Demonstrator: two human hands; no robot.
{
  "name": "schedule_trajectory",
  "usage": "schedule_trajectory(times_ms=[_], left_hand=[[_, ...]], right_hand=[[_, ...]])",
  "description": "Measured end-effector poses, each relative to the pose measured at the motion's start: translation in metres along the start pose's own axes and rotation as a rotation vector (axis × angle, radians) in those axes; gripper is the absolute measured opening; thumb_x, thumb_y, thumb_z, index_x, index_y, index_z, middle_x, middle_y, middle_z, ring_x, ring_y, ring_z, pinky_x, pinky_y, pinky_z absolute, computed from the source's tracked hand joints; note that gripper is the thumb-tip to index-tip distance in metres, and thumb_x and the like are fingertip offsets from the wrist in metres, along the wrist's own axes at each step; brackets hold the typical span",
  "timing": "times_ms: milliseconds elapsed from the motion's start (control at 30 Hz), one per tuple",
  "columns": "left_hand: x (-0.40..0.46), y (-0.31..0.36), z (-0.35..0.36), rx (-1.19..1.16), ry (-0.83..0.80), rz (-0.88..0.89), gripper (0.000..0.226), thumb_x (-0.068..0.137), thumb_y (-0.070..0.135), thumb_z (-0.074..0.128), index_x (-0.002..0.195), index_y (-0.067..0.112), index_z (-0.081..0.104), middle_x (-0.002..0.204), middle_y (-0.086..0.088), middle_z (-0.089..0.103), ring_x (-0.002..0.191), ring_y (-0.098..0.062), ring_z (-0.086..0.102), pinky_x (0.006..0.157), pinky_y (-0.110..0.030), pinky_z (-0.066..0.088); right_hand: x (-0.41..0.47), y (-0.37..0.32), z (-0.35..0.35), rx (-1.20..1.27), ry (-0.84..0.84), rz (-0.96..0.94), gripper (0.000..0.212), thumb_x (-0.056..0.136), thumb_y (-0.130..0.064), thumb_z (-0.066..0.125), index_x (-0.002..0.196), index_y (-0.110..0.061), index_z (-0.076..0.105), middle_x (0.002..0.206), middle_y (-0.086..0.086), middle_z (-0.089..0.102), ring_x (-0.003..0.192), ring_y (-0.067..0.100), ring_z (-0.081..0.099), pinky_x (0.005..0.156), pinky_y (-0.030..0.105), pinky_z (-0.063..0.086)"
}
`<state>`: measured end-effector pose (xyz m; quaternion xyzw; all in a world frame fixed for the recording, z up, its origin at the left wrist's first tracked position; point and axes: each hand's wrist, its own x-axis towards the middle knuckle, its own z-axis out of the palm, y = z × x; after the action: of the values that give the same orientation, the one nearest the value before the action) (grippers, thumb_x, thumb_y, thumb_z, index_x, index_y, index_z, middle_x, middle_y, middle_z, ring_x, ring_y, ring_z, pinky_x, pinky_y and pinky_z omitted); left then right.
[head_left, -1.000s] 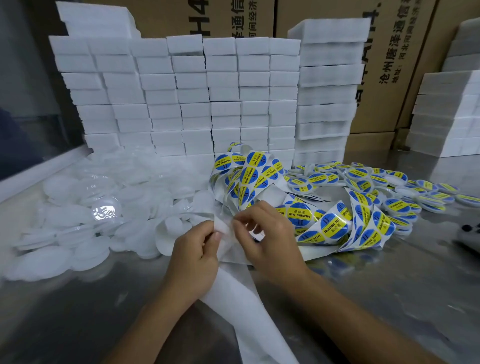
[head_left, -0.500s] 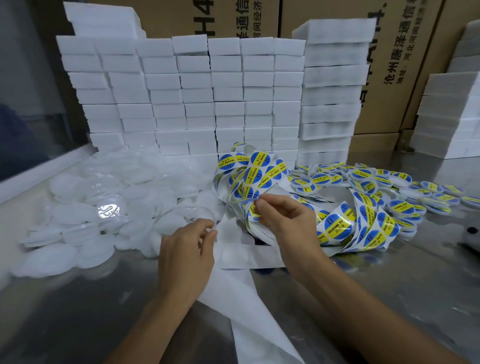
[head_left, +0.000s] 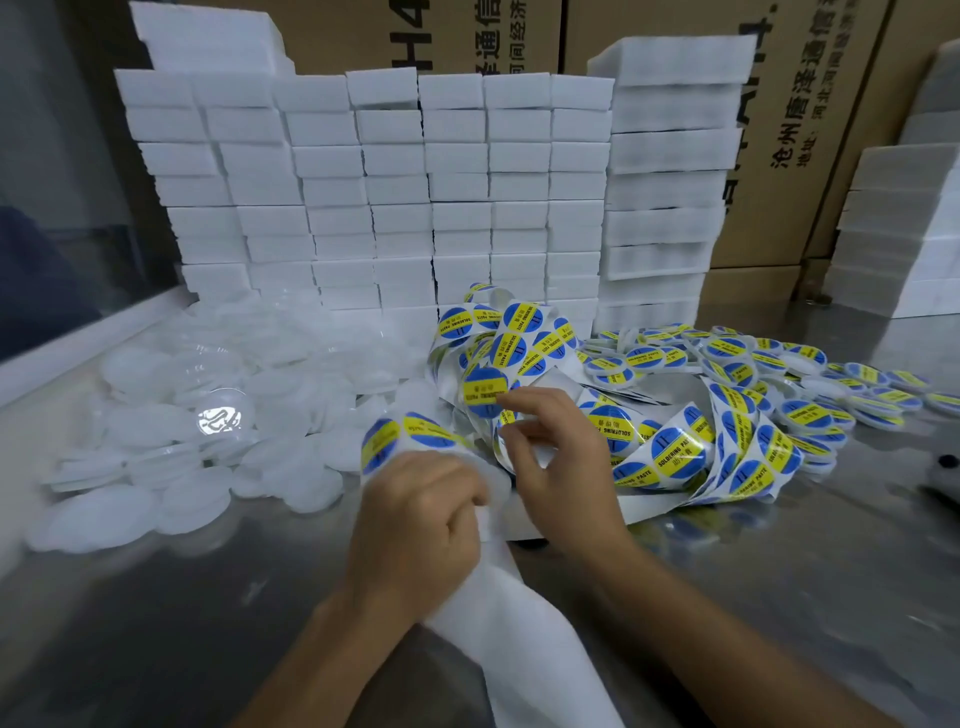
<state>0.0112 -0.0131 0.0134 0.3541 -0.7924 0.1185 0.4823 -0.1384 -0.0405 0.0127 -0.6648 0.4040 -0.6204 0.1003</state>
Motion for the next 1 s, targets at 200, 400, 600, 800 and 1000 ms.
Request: schedule_trajectory(times_ms=[200,400,600,800,1000], left_hand=[[0.003,-0.032,-0.024,0.271,0.385,-0.261,0.023,0.072,-0.002,0.046,0.079,0.008,0.066,0.08,-0.007,0.061,0.078,-0.03,0.054,0.071,-0.037,0.035],[-0.011,-0.07,-0.033,0.113,0.306,-0.97,0.038,0.084,-0.007,0.049,0.113,0.015,0.057,0.119,-0.008,0.057,0.107,-0.032,0.056,0.095,-0.052,0.046],[-0.018,-0.079,-0.035,0.364,-0.224,-0.928,0.029,0.084,0.031,0.071,0.108,0.015,0.071,0.113,-0.011,0.066,0.11,-0.035,0.052,0.087,-0.048,0.049],[-0.022,-0.084,-0.033,0.535,-0.274,-0.956,0.052,0.08,0.042,0.074,0.123,0.017,0.063,0.13,-0.014,0.052,0.123,-0.035,0.041,0.092,-0.048,0.041],[-0.02,-0.084,-0.036,0.527,-0.207,-1.012,0.041,0.081,0.043,0.074,0.107,0.013,0.065,0.106,-0.015,0.064,0.104,-0.035,0.052,0.078,-0.043,0.042]], right_hand=[[0.001,0.005,-0.006,0.049,0.039,0.16,0.028,0.087,-0.001,0.067,0.102,-0.025,0.066,0.106,-0.004,0.066,0.081,0.0,0.066,0.07,0.01,0.049],[0.0,0.002,-0.005,0.103,0.004,0.208,0.025,0.09,-0.007,0.066,0.11,-0.022,0.067,0.112,-0.009,0.066,0.086,-0.003,0.065,0.068,0.006,0.047],[0.002,0.002,-0.007,0.115,0.01,0.214,0.026,0.09,-0.007,0.066,0.102,-0.03,0.065,0.11,-0.009,0.066,0.084,-0.001,0.065,0.067,0.007,0.046],[0.003,0.005,-0.008,0.107,0.009,0.247,0.018,0.091,-0.012,0.066,0.103,-0.024,0.068,0.111,-0.012,0.067,0.085,0.0,0.066,0.066,0.008,0.047],[0.003,0.006,-0.008,0.09,-0.015,0.27,0.018,0.091,-0.013,0.065,0.106,-0.02,0.069,0.112,-0.013,0.068,0.086,0.002,0.066,0.067,0.011,0.048]])
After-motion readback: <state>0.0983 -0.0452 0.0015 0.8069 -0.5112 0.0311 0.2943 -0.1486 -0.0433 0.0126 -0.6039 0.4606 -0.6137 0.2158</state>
